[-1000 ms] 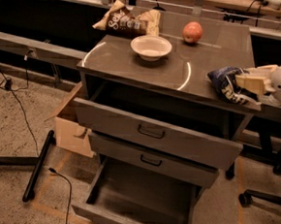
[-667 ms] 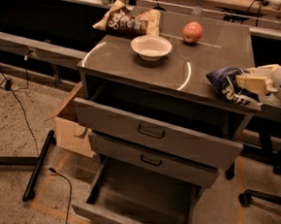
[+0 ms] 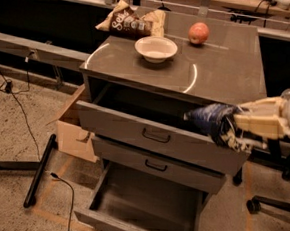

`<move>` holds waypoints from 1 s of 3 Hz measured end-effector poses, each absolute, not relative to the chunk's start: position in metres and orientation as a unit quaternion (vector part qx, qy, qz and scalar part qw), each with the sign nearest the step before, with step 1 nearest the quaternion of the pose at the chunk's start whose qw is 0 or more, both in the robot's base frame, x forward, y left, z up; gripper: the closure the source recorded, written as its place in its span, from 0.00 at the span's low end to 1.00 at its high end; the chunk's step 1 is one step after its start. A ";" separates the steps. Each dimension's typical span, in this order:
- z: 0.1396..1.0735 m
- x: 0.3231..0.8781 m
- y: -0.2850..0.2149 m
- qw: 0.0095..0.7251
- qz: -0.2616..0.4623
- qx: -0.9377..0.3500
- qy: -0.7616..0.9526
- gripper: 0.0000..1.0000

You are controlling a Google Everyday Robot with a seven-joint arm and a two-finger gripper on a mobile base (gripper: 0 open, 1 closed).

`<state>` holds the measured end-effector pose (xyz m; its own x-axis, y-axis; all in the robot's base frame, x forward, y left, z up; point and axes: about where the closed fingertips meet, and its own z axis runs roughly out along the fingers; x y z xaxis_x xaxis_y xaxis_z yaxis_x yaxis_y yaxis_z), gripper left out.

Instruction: Place blue chip bag into bottom drawer

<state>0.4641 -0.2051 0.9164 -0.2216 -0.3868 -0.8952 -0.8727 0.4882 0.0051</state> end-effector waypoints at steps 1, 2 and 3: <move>0.886 0.412 -0.176 0.417 0.302 -0.458 0.724 1.00; 0.832 0.385 -0.144 0.393 0.293 -0.498 0.715 1.00; 0.774 0.387 -0.118 0.378 0.270 -0.519 0.718 1.00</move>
Offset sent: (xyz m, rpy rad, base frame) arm -0.0944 0.0897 -0.1560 -0.1646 0.0115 0.2012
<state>0.3873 -0.1184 0.7736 -0.1756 -0.5404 -0.8229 -0.9487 0.3160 -0.0051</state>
